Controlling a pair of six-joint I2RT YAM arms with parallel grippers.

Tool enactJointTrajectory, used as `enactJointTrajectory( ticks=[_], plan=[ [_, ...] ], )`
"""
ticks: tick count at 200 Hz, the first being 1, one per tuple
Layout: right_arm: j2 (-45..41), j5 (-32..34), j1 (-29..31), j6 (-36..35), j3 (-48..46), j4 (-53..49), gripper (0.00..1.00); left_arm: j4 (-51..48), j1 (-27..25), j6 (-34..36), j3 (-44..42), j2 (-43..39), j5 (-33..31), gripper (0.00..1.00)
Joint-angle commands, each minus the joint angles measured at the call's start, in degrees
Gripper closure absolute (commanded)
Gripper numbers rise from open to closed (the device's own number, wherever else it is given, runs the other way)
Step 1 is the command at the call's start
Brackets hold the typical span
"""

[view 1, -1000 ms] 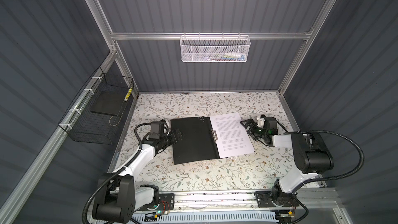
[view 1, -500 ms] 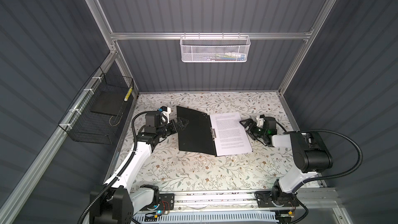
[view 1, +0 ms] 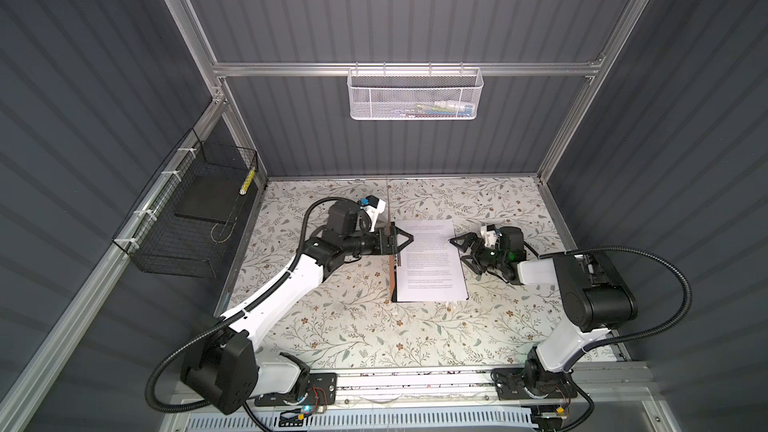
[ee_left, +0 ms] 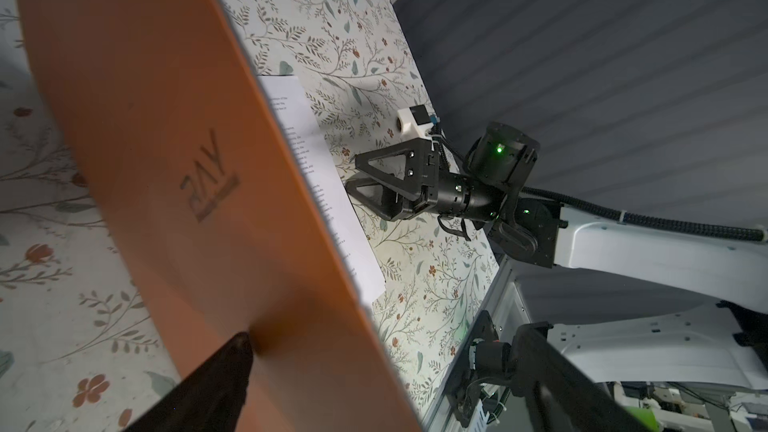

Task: Put the files into the folder
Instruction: 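Swing the cover over the sheets with the left gripper to close the folder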

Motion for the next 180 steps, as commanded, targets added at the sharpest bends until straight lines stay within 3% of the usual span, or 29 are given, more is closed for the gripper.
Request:
enactJointTrajectory(
  ticks=[1, 39, 59, 88, 118, 148, 168, 180],
  plan=[
    [0.08, 0.02, 0.53, -0.18, -1.64, -5.18, 0.01, 2.67, -5.21, 1.87, 4.74, 3.71, -3.98, 0.00],
    [-5.43, 5.07, 0.19, -1.22, -3.48, -8.11, 0.01, 8.58, -12.74, -0.30, 10.55, 13.97, -5.00, 0.00],
    [-9.57, 9.57, -1.36, -0.17, -6.65, -8.44, 0.01, 9.42, -13.89, -1.10, 13.88, 16.27, -4.62, 0.00],
    [-17.46, 13.99, -5.22, -0.76, -9.90, -11.63, 0.01, 6.53, -12.82, 1.43, 14.43, 12.37, -9.99, 0.00],
    [-24.01, 17.00, -6.33, -5.12, -9.41, -17.08, 0.01, 5.10, -8.21, 0.54, 10.15, 7.59, -10.15, 0.00],
    [-21.37, 11.20, -5.11, -7.69, -6.32, -17.18, 0.01, 1.58, -1.87, 0.32, 3.62, 3.87, -10.12, 0.00],
    [-17.94, 11.22, -2.25, -8.48, -3.95, -18.94, 0.01, -6.54, -1.16, 4.23, 2.25, 3.66, -17.91, 0.00],
    [-15.93, 11.25, -0.49, -8.98, -2.64, -19.56, 0.01, -8.47, -1.16, 5.37, 0.43, 4.24, -19.42, 0.00]
  ],
)
